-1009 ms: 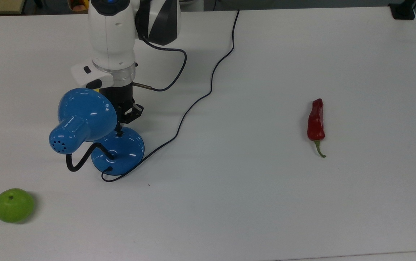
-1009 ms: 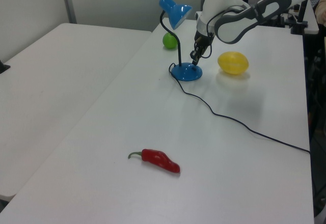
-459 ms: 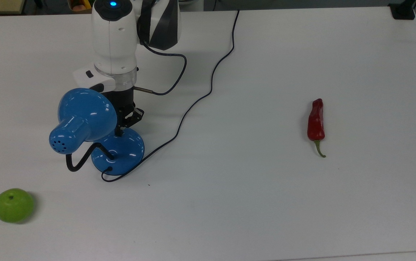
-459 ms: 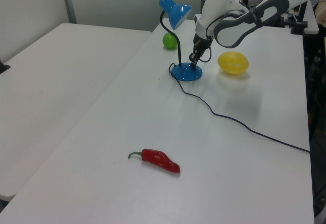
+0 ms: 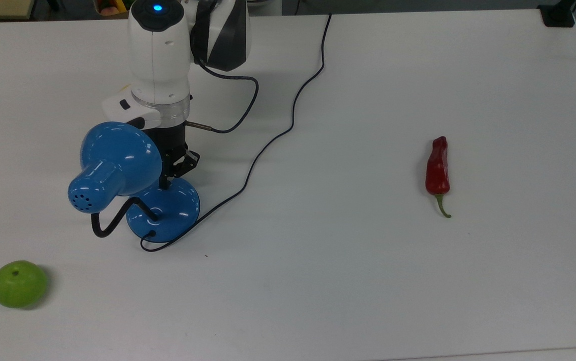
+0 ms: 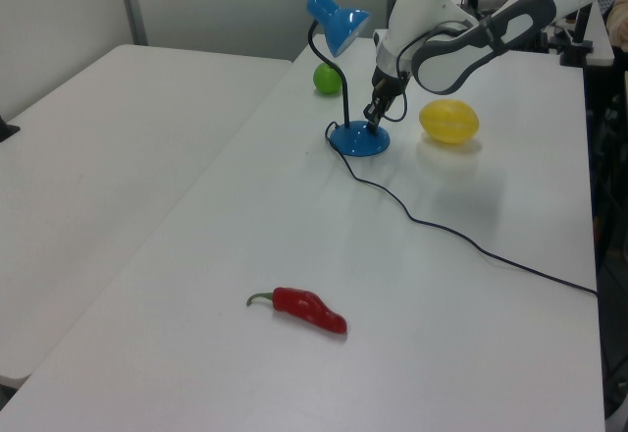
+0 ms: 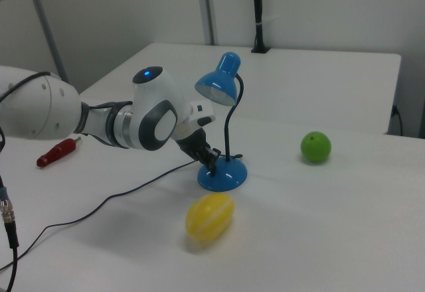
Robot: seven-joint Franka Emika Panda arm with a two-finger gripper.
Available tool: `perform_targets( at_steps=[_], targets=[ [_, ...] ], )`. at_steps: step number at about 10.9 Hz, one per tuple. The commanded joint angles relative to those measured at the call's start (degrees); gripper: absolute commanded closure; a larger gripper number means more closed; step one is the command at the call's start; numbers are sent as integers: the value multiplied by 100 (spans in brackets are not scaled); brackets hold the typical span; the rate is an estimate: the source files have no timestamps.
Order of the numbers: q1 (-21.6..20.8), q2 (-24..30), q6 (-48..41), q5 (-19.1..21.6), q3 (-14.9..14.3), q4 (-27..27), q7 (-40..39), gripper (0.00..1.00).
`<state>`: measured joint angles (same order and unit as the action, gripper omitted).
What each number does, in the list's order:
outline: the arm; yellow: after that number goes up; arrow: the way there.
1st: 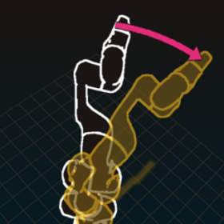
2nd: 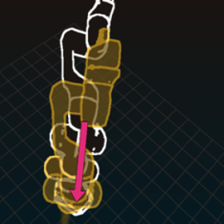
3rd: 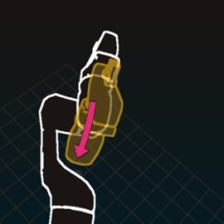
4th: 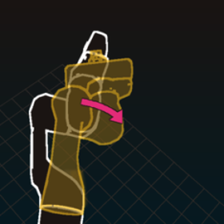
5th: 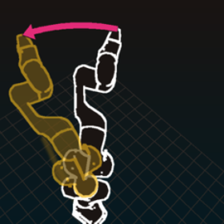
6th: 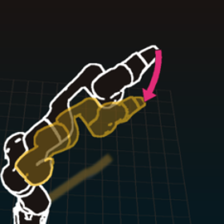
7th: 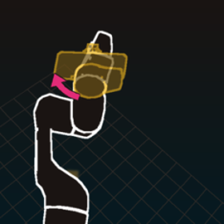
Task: Turn on desk lamp
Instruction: 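Press down on the lamp base switch with the gripper fingertips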
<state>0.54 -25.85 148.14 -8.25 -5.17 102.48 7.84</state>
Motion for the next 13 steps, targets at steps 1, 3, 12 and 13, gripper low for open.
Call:
perform_targets(
  at_steps=[1,3,12,13],
  targets=[
    [25,-25,233,-80,7,9,-107,100],
    [25,-51,321,-80,7,18,-116,100],
    [25,-25,251,-80,7,44,-169,100],
    [25,-34,242,-80,7,44,-160,100]
  ],
)
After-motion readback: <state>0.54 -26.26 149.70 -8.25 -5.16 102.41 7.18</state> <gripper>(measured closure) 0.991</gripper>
